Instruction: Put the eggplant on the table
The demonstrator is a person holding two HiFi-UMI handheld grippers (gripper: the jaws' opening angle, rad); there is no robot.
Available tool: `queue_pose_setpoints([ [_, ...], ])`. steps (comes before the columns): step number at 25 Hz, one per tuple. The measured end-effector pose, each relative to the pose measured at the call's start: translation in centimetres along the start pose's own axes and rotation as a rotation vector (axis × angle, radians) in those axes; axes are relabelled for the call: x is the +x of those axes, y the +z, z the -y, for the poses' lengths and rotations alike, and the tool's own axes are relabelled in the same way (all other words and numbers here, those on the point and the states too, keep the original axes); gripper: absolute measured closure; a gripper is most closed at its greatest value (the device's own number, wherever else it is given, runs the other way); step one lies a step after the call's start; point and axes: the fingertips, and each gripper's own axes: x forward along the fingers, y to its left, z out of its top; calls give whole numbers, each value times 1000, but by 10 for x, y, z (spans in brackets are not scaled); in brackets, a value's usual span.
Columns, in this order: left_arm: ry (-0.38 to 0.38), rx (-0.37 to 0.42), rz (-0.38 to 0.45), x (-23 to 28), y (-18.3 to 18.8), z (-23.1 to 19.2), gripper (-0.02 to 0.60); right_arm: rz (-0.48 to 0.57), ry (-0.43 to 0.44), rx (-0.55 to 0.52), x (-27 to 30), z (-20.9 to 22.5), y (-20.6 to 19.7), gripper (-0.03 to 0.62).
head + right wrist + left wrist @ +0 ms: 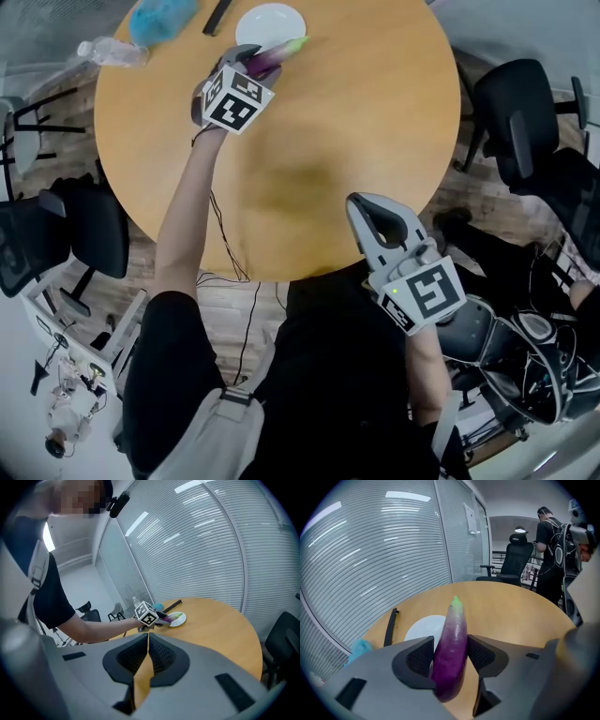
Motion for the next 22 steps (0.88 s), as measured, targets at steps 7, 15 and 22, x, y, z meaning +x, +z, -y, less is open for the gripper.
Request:
queue_pose_setpoints([
  [7, 30, 118, -32, 1, 33, -20, 347, 3, 14, 8, 3, -6, -7, 576],
  [15, -9, 153, -114, 68, 39, -30, 347, 6, 8, 13, -5, 21, -4, 576],
  [22, -26, 104, -142, 71, 4, -50, 347, 8, -12, 25, 8, -2, -4, 576],
])
